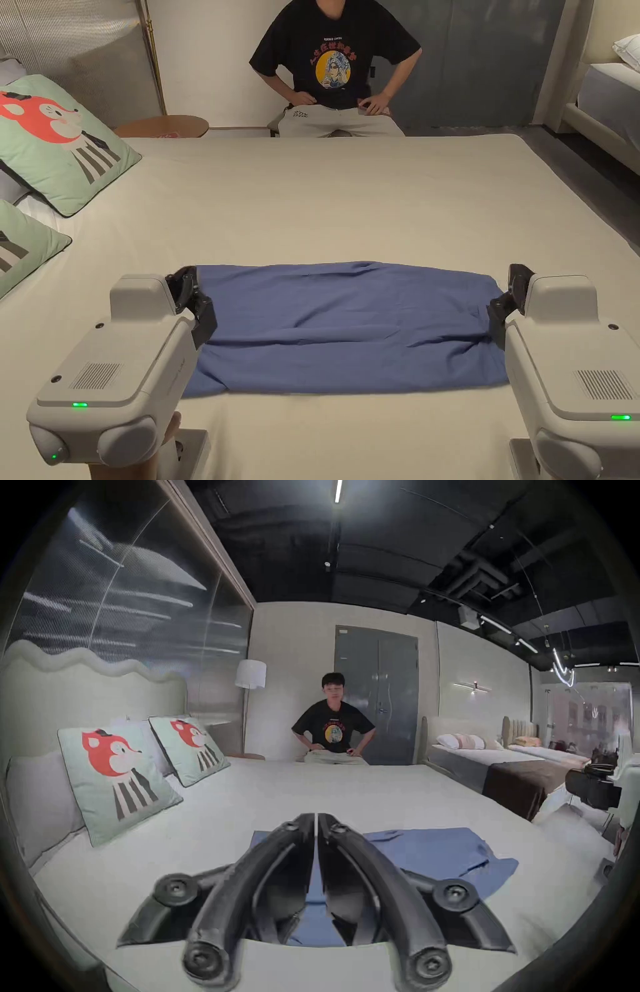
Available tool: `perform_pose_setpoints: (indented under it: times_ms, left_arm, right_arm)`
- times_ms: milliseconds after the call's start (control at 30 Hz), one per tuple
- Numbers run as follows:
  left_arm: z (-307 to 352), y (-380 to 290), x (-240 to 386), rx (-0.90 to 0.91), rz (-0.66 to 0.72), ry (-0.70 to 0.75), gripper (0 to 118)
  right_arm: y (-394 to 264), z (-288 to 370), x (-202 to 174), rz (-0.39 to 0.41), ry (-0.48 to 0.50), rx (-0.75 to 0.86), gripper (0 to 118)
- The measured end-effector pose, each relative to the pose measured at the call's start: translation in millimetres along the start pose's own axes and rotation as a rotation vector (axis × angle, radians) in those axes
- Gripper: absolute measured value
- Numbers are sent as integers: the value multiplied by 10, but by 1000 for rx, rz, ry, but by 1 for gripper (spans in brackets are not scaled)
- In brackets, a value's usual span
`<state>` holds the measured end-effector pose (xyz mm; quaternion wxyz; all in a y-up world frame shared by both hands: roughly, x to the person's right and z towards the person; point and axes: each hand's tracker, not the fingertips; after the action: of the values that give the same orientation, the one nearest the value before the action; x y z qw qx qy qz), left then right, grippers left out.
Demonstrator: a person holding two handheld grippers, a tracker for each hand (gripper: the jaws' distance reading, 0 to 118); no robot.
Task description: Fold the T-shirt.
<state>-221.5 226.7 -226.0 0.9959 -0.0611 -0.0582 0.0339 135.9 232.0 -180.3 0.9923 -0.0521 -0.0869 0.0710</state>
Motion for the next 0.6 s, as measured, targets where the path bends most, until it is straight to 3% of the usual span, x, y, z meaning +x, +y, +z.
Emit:
perform_pose_setpoints:
  times_ms: [267, 533, 567, 600]
  left_arm:
    - [-170, -44, -140, -80, -4, -2, 0]
    - [-873, -296, -654, -458, 70, -6, 1]
    - [-958, -353, -726, -491, 102, -10, 4]
    - [-1047, -409, -812, -531, 119, -16, 17]
  right_arm:
    - [61, -27, -11, -3, 32, -6, 1]
    - [-44, -256, 70, -13, 29, -34, 1]
    - [-64, -298, 78, -14, 27, -40, 1]
    - [-87, -337, 84, -15, 25, -45, 1]
